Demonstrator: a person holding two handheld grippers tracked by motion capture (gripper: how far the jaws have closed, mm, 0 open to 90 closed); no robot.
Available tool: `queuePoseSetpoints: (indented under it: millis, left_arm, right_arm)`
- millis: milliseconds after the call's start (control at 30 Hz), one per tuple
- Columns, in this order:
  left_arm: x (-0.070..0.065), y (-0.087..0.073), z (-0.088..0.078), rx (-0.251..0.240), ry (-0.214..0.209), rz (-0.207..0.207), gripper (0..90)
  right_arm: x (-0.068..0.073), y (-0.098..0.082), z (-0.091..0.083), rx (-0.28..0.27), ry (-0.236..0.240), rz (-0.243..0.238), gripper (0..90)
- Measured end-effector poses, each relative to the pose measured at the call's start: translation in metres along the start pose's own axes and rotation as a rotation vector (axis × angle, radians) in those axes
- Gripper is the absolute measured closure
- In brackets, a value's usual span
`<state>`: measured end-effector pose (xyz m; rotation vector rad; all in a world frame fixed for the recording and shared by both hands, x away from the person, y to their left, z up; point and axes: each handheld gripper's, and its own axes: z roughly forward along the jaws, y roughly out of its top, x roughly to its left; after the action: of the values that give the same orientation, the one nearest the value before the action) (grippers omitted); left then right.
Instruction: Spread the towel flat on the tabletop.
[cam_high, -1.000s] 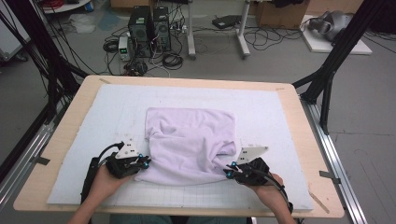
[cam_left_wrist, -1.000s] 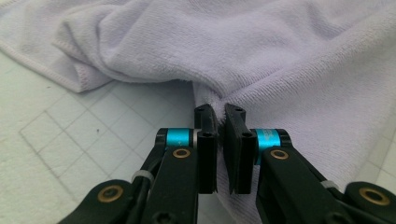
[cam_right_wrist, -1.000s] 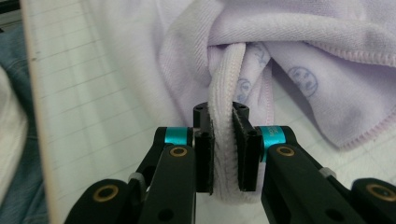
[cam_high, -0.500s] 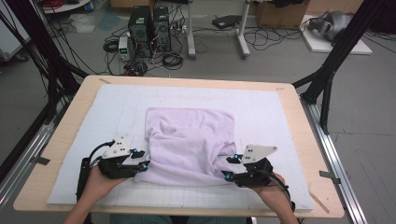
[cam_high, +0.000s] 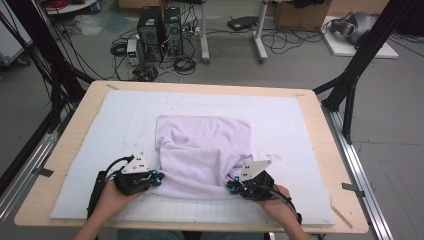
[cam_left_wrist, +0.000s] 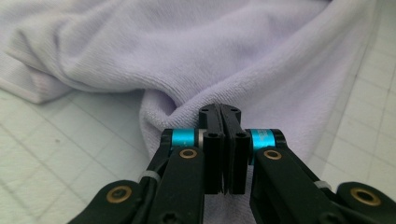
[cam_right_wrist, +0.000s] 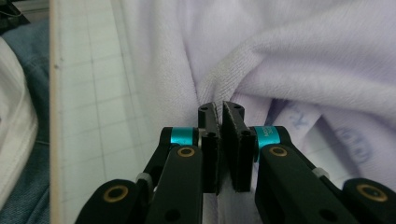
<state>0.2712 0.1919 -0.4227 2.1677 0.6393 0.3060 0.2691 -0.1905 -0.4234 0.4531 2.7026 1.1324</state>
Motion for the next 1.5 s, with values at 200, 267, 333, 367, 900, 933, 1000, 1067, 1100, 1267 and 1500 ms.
queuePoseSetpoints:
  millis: [200, 267, 333, 367, 900, 933, 1000, 1067, 1100, 1267, 1500]
  left_arm:
    - [0.0, 0.024, -0.033, -0.092, 0.021, 0.0, 87.9]
    - [0.0, 0.035, -0.043, -0.123, 0.041, 0.016, 87.9]
    - [0.005, 0.045, -0.046, -0.132, 0.074, 0.026, 87.9]
    - [0.01, 0.049, -0.044, -0.132, 0.094, 0.023, 87.9]
    - [0.095, 0.044, 0.054, 0.029, 0.127, -0.205, 86.5]
    - [0.094, 0.045, 0.052, 0.027, 0.133, -0.205, 84.0]
    - [0.092, 0.046, 0.042, 0.001, 0.135, -0.202, 74.2]
    - [0.087, 0.048, 0.029, -0.051, 0.114, -0.197, 69.2]
    - [0.083, 0.049, 0.023, -0.074, 0.115, -0.181, 67.4]
    - [0.064, 0.049, -0.002, -0.107, 0.118, -0.129, 61.2]
    - [0.036, 0.029, -0.007, -0.06, 0.062, -0.069, 56.6]
  right_arm:
    - [0.0, 0.02, -0.034, -0.103, -0.021, -0.01, 85.9]
    - [-0.002, 0.027, -0.046, -0.151, -0.018, -0.012, 85.9]
    - [-0.007, 0.034, -0.053, -0.162, -0.039, -0.016, 85.9]
    - [-0.011, 0.037, -0.055, -0.153, -0.054, -0.014, 85.8]
    - [-0.122, 0.013, 0.027, 0.006, -0.078, 0.262, 84.7]
    - [-0.121, 0.014, 0.026, 0.005, -0.086, 0.249, 82.7]
    - [-0.119, 0.016, 0.019, -0.008, -0.102, 0.241, 77.1]
    - [-0.116, 0.017, 0.005, -0.081, -0.075, 0.238, 73.6]
    - [-0.113, 0.018, -0.003, -0.112, -0.081, 0.232, 73.0]
    - [-0.092, 0.025, -0.033, -0.161, -0.096, 0.173, 68.9]
    - [-0.054, 0.017, -0.033, -0.1, -0.048, 0.098, 59.3]
